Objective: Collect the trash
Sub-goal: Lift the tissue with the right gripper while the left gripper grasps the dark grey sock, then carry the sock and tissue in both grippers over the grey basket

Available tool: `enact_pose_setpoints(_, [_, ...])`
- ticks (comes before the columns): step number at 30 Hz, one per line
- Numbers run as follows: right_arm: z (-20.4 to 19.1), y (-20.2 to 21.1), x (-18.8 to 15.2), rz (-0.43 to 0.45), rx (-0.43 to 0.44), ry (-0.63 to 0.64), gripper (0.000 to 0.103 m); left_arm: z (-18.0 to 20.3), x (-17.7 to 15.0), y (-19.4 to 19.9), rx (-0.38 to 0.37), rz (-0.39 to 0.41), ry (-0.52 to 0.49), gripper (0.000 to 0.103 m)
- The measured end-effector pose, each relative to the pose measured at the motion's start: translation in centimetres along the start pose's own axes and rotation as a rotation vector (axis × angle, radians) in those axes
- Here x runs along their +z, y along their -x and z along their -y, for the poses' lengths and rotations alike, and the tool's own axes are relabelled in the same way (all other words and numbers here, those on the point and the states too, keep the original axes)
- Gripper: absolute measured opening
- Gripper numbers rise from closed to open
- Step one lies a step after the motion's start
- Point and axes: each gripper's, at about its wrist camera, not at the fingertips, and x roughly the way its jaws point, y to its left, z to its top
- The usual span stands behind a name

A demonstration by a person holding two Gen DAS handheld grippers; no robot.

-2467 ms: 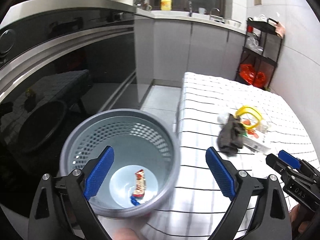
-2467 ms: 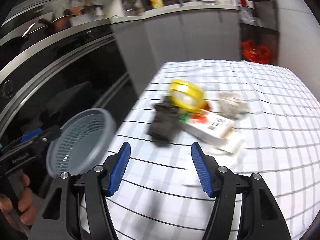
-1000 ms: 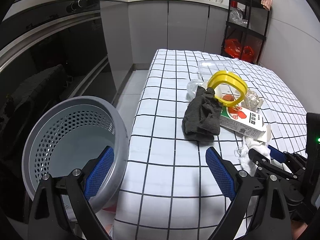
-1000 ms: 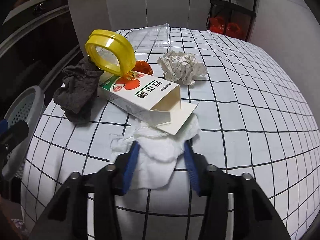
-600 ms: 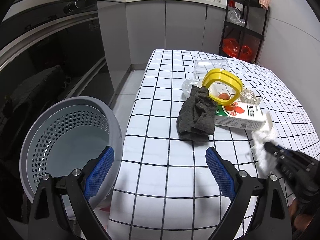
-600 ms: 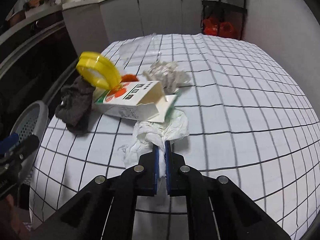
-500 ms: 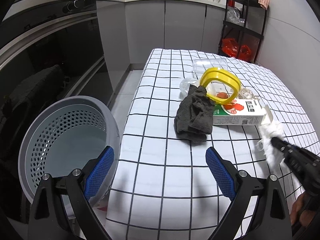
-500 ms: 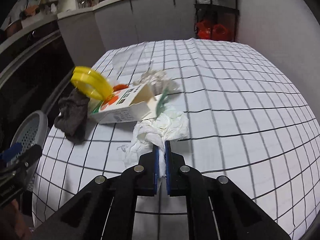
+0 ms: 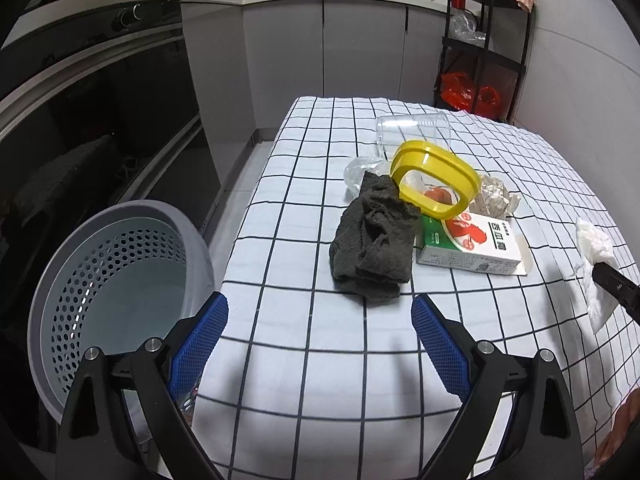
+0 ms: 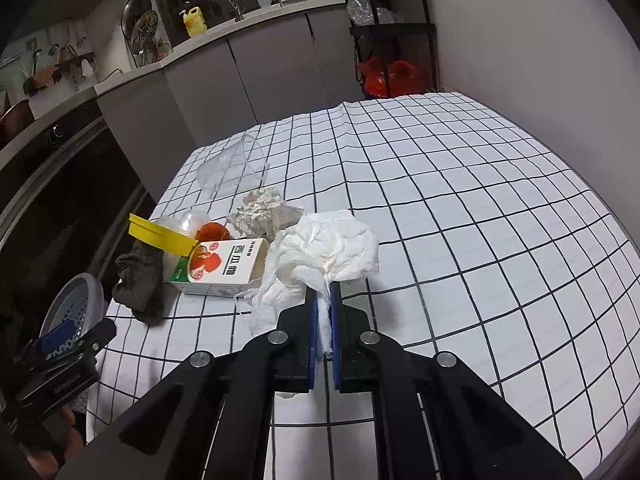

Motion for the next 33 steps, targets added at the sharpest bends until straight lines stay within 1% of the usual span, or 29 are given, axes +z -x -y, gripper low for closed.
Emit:
enact_pose_setpoints(3, [0.0,0.3,-0.1,-0.004,0.026,-0.001,0.006,0.5,0.7,-0.6,-0.008,0.002,-0.005,0.091])
enact_pose_setpoints(8, [-0.1,0.4,0.1,-0.007,0.054,-0.005,0.006,1.4,1.6,-1.6,-0.001,0.013,-0.020,0.091])
enact_pose_setpoints(10, [0.0,0.4,0.2,-0.009,0.064,-0.011,0.006,1.8,2.0,-2.4,-0.013,0.002,-0.022,0.091])
enact_pose_setpoints(16, [-0.2,0.3,0.2,-0.021,0.087,-0.009,0.006,2.6,2.6,-4.9,-0.013,-0.043,-0.021,0.091])
enact_pose_setpoints(18, [-0.2,0.4,0.2,-0.021,0.090,-0.007,0.006,2.7,2.7,-5.4,-0.016,-0.049,-0.020,0.086])
enact_pose_setpoints(20, [-0.2,0.4,0.2,-0.024,0.095,-0.006,0.006,2.9,2.6,-5.9,-0.021,-0.068,-0.023,0.067])
enact_pose_setpoints(21, [-0.3,0.4,0.1,-0.025,0.096,-0.006,0.006,2.9,2.5,-6.0,-0.026,-0.080,-0.024,0.064])
enact_pose_setpoints(23, [-0.3,0.4,0.1,-0.027,0.096,-0.003,0.006,2.7,2.3,-6.1,-0.046,-0.094,-0.016,0.051])
enact_pose_setpoints(24, [-0.3,0.4,0.1,-0.028,0.097,-0.003,0.006,2.7,2.2,-5.9,-0.048,-0.090,-0.016,0.050])
enact_pose_setpoints(26, [-0.4,0.4,0.1,-0.028,0.097,-0.001,0.006,2.7,2.1,-5.5,-0.046,-0.081,-0.022,0.038])
enact_pose_setpoints(27, [-0.4,0.4,0.1,-0.028,0.097,0.000,0.006,2.6,1.9,-5.3,-0.050,-0.083,-0.020,0.034])
enact_pose_setpoints(29, [-0.5,0.4,0.1,-0.029,0.098,0.003,0.006,2.3,1.7,-5.0,-0.062,-0.086,-0.010,0.030])
enact_pose_setpoints(30, [-0.6,0.4,0.1,-0.029,0.099,0.003,0.006,2.1,1.6,-4.7,-0.069,-0.089,-0.005,0.026])
enact_pose_setpoints(33, [-0.8,0.4,0.1,-0.026,0.102,0.007,0.006,1.6,1.2,-3.6,-0.066,-0.077,-0.004,0.024])
